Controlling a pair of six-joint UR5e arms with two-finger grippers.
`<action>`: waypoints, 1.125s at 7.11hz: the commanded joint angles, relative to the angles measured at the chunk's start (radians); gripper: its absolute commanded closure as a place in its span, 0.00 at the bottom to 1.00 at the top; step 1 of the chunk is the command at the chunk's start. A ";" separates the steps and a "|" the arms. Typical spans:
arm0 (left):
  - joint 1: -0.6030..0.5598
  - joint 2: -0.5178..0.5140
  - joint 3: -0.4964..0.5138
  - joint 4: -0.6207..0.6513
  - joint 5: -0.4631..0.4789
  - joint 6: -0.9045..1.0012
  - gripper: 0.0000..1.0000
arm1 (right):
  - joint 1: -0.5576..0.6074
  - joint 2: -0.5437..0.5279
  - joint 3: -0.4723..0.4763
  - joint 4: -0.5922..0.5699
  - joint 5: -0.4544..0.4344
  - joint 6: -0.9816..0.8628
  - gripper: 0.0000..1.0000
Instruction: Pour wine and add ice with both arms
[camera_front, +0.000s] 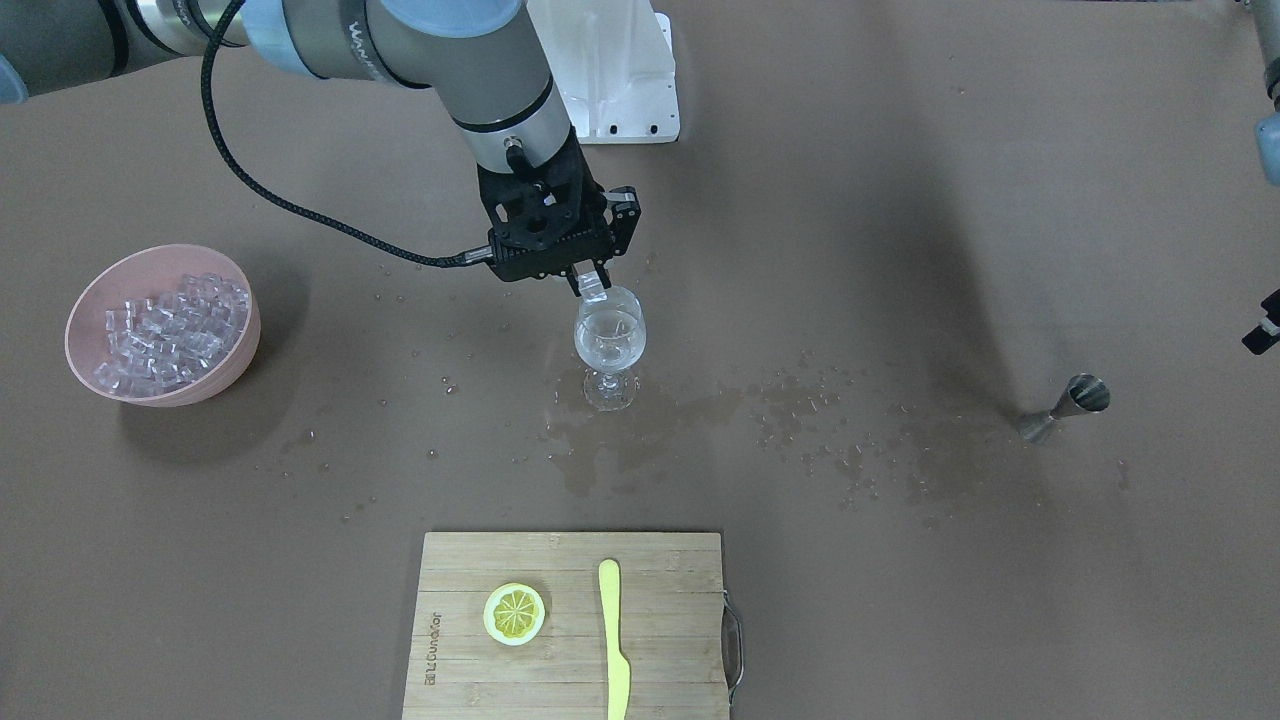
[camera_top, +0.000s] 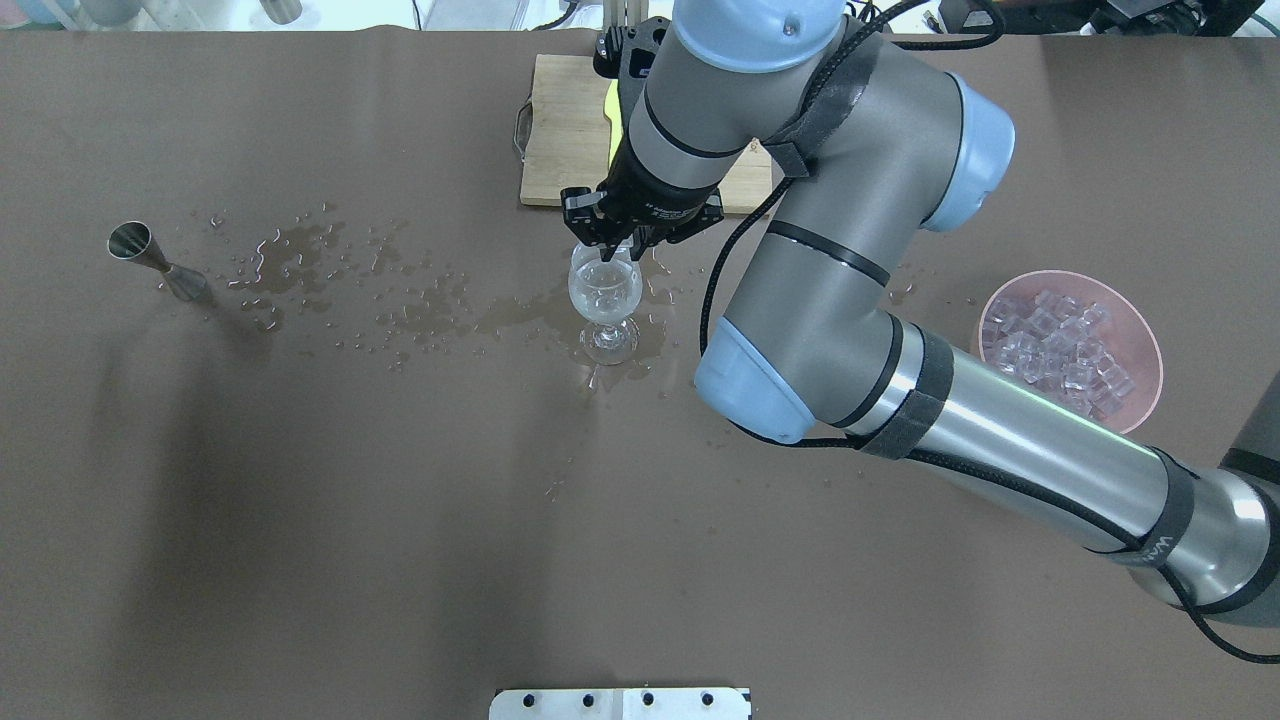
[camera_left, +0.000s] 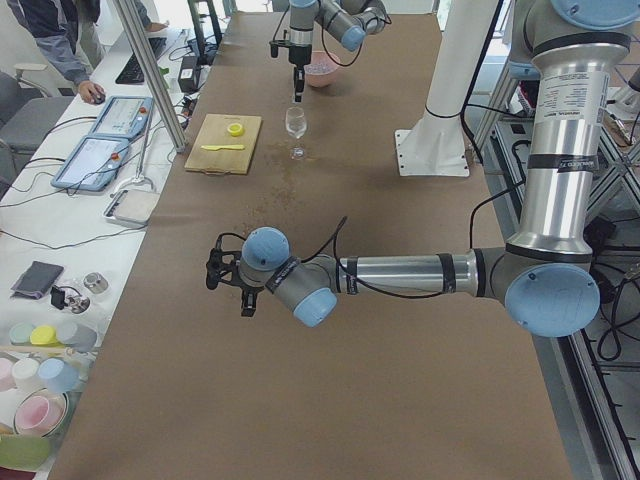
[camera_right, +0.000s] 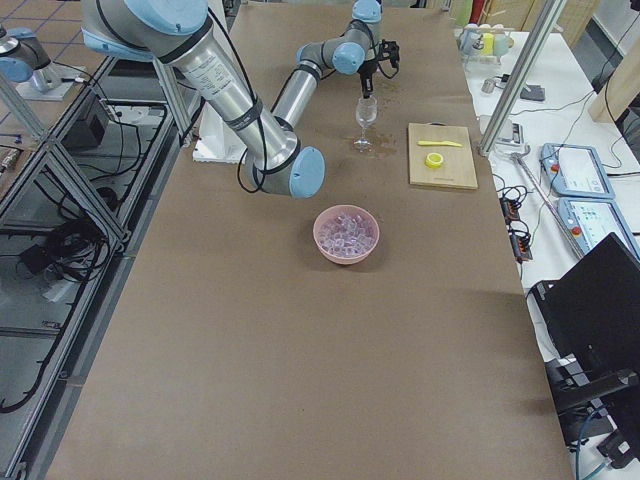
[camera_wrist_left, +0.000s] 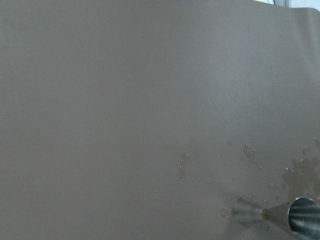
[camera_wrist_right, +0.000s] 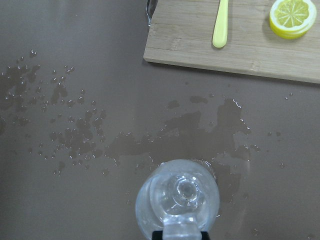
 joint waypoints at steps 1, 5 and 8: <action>0.005 -0.002 0.009 0.001 0.000 0.000 0.02 | -0.030 0.009 -0.017 0.029 -0.052 0.011 1.00; 0.014 -0.008 0.011 0.000 0.003 0.005 0.02 | -0.028 0.024 -0.052 0.049 -0.054 0.044 0.00; 0.029 -0.008 0.014 0.003 0.065 0.008 0.02 | 0.015 0.015 -0.042 0.039 -0.022 0.043 0.00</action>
